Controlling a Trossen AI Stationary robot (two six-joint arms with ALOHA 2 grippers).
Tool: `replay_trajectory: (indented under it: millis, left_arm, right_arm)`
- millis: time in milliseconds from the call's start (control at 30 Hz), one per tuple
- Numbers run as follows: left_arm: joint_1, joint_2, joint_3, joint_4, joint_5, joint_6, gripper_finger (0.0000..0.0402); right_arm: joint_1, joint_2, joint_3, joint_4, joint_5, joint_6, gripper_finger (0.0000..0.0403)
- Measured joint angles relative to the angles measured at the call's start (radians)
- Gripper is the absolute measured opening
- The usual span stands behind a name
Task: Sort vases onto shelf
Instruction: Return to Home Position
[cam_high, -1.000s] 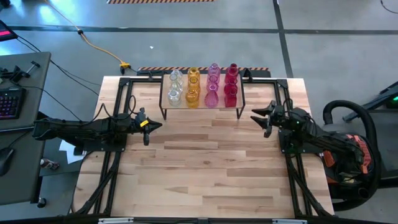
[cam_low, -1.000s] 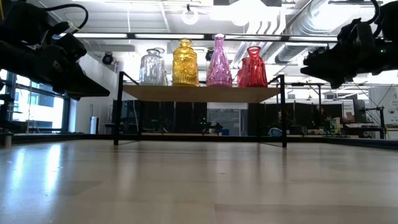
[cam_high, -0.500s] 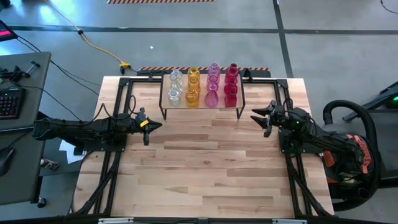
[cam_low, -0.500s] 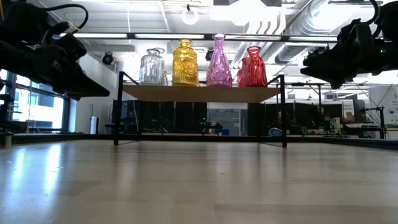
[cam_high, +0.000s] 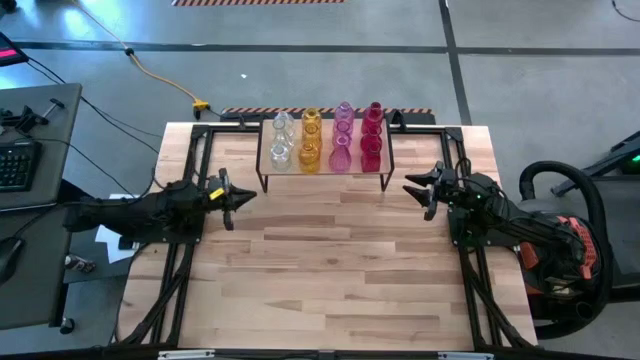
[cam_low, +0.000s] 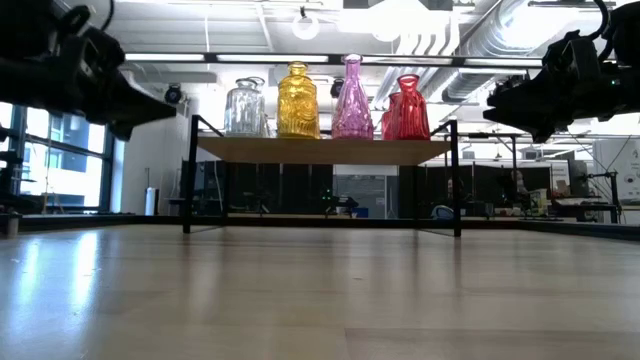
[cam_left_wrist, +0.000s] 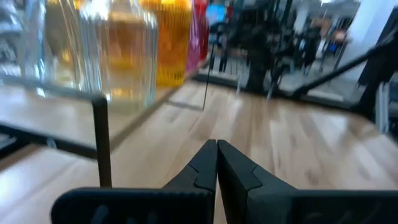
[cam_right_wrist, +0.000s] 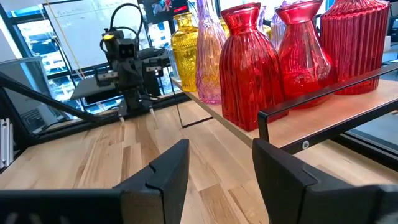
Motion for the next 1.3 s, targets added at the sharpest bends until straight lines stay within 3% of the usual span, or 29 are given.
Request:
replay_trajectory:
  millis: [333, 1300]
  left_arm:
    - [0.000, -0.149, 0.000, 0.000, 0.000, 0.000, 0.0003]
    - [0.000, -0.147, 0.000, -0.019, 0.000, 0.000, 0.0003]
  right_arm:
    - [0.000, 0.000, 0.001, -0.004, 0.000, 0.000, 0.0161]
    - [0.000, -0.008, -0.001, 0.002, -0.004, 0.000, 0.0161]
